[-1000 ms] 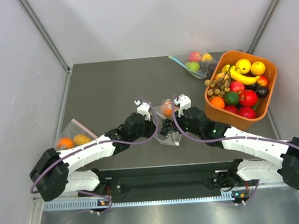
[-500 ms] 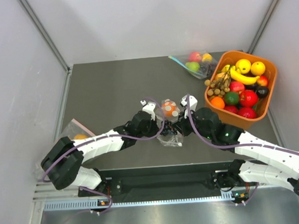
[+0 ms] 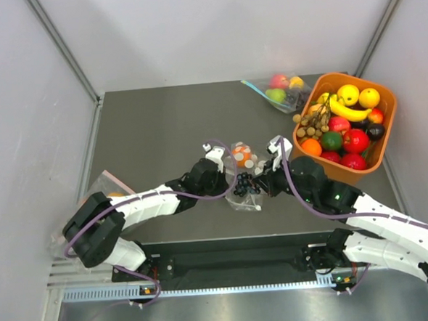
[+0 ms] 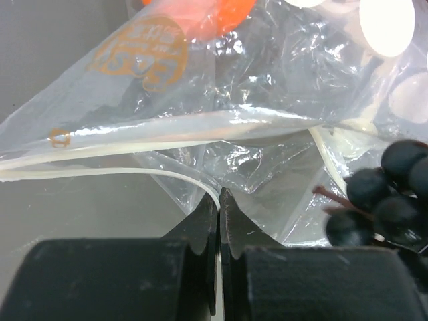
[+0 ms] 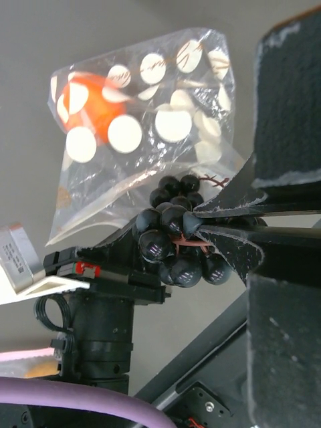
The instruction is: Open the zip-top bag and remove the fake food
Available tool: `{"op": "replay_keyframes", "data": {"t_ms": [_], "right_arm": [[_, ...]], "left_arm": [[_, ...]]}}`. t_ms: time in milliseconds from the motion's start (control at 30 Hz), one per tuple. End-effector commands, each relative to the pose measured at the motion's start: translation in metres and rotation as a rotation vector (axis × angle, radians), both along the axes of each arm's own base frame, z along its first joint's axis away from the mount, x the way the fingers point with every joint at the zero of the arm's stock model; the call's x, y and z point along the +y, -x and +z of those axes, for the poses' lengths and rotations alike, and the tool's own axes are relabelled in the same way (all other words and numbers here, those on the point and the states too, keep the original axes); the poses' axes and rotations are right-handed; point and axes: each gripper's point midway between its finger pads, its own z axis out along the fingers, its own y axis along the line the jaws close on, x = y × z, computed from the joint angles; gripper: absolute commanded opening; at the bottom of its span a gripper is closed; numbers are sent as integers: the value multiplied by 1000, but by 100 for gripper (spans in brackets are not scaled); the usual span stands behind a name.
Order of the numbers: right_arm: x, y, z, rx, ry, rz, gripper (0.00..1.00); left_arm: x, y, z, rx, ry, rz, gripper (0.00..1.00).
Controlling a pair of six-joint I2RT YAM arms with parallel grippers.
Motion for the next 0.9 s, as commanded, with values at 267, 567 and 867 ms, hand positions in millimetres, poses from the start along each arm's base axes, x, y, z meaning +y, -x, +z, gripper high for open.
{"op": "replay_keyframes", "data": {"t_ms": [267,567,867], "right_arm": [[-43,-11,63,-144,1,-138,1],[-92,-43,98,-230,24,-266,1],[-138,-72,159,-366,49,-401,1]], "left_arm": [[-9,-17,17,-34,71,15,0],[-8,-13,28,-49,92,-1,0],[-1,-9,37,-67,99,6,0]]}}
